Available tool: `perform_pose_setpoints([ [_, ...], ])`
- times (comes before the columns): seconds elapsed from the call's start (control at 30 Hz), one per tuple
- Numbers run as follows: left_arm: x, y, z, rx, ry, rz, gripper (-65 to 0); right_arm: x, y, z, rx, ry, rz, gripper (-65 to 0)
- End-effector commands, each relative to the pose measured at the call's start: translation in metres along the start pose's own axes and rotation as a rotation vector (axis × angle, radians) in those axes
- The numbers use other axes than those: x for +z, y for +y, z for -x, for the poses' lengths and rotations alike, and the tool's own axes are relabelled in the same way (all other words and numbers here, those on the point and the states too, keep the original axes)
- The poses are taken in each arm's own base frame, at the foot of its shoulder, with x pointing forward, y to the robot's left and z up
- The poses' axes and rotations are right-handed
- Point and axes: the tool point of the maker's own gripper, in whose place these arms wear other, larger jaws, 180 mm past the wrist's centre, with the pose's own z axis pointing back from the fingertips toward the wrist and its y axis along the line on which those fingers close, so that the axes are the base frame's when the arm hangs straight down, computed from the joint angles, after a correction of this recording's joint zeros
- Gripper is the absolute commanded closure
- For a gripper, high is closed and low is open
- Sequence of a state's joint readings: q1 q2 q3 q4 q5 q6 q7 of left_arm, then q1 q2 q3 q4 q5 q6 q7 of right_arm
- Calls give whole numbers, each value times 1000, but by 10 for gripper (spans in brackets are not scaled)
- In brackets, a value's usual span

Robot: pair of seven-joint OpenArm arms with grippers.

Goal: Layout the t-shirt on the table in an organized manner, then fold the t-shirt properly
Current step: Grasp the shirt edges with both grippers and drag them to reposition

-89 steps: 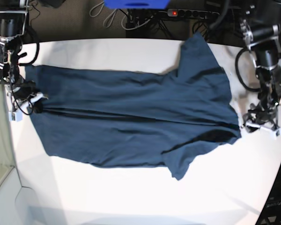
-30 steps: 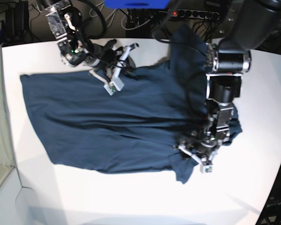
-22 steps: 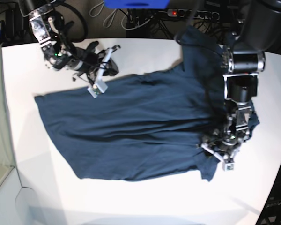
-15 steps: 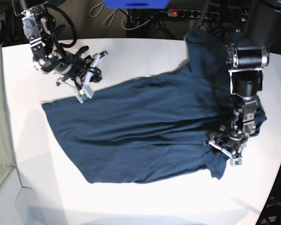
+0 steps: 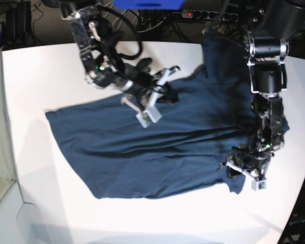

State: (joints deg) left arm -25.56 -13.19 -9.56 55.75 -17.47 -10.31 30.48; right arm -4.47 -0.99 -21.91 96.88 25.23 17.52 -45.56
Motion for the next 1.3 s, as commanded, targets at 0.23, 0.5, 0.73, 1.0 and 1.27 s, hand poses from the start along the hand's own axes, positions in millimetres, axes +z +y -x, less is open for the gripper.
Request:
perform_pose_setpoints([
  [0.23, 0, 29, -24, -84, -29, -81, -333, -46, 79, 3, -28, 32, -193, 0],
  [0.5, -6, 58, -8, -66, 41, -124, -333, -80, 92, 42, -46, 72, -231, 0],
  [0.73, -10, 78, 14, -49, 48, -158, -333, -86, 53, 72, -46, 146, -161, 0],
  [1.0, 2, 120, 19, -52, 35, -226, -333, -23, -40, 101, 4, 177, 16, 0],
  [1.27, 19, 128, 42, -103, 46, -233, -333, 36, -135, 79, -15, 109, 241, 0],
])
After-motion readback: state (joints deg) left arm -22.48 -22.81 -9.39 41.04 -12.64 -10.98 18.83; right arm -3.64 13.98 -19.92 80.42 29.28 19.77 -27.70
